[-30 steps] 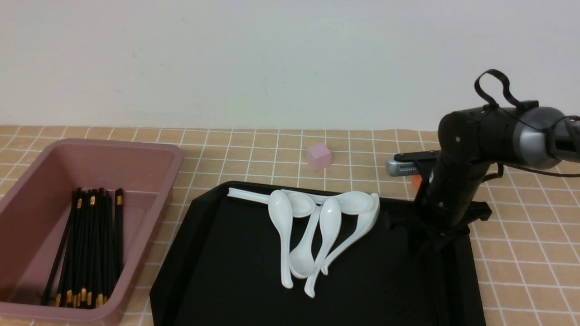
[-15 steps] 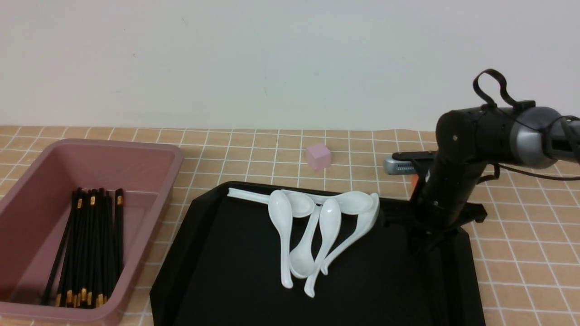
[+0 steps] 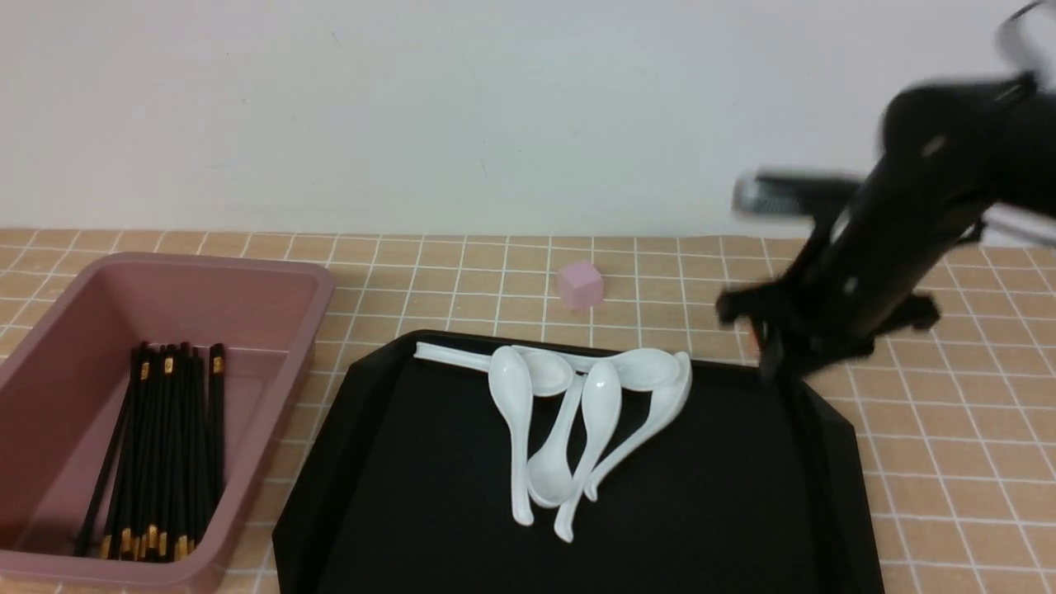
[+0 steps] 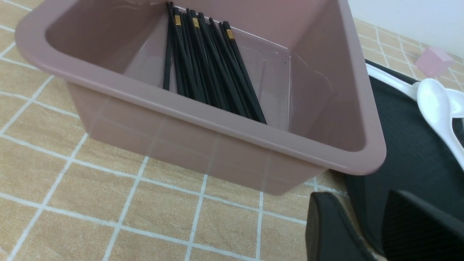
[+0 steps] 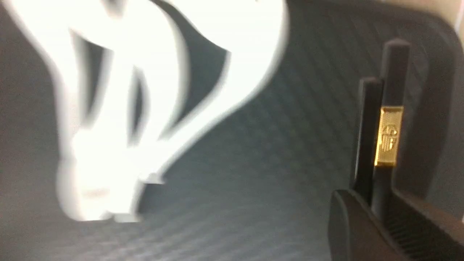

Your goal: On brown tablecloth take chopsticks from black tray and put them in box.

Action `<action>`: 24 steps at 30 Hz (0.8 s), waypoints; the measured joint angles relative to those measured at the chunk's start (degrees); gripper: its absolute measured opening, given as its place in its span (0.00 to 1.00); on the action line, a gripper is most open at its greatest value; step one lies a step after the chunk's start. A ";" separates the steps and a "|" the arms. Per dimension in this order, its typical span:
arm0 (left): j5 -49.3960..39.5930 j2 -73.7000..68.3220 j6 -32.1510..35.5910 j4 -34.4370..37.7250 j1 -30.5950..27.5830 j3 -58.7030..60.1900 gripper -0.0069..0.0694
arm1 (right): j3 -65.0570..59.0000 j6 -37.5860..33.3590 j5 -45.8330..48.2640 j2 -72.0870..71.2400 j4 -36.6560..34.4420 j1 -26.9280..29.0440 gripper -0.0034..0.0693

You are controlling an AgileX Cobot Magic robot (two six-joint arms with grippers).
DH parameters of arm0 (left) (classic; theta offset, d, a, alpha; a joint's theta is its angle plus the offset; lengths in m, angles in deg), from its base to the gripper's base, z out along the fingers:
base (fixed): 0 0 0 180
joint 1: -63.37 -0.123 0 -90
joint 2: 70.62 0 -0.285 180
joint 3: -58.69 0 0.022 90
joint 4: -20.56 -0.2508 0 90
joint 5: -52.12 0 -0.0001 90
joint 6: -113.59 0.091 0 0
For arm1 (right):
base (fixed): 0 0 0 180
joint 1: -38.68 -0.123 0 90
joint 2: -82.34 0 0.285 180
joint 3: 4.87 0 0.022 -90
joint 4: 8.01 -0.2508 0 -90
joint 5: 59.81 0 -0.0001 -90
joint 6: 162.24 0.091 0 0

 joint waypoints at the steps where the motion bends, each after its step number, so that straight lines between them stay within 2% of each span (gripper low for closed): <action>1: 0.00 0.00 0.00 0.00 0.00 0.00 0.40 | 0.14 -0.39 -1.01 -1.90 -2.30 -0.36 0.22; 2: 0.00 0.00 0.00 0.00 0.00 0.00 0.40 | 0.14 -0.51 -1.27 -1.90 -2.75 -0.44 0.22; 5: 0.00 0.00 0.00 0.00 0.00 0.00 0.40 | 1.95 -4.12 -6.57 -4.04 -12.72 -3.44 0.22; 9: 0.00 0.00 0.00 0.00 0.00 0.00 0.40 | 3.87 -12.14 -19.08 -2.29 -28.61 -10.80 0.22; 16: 0.00 0.00 0.00 0.00 0.00 0.00 0.40 | 11.52 -34.12 -46.17 9.85 -61.12 -24.93 0.22; 17: 0.00 0.00 0.00 0.00 0.00 0.00 0.40 | 12.62 -36.27 -48.05 11.21 -62.98 -25.85 0.22; 18: 0.00 0.00 0.00 0.00 0.00 0.00 0.40 | 15.97 -42.46 -51.99 14.94 -70.79 -28.05 0.22; 21: 0.00 0.00 0.00 0.00 0.00 0.00 0.40 | 22.96 -50.74 -55.39 21.69 -79.98 -30.08 0.22; 24: 0.00 0.00 0.00 0.00 0.00 0.00 0.40 | 30.40 -57.55 -55.89 28.33 -85.46 -31.15 0.22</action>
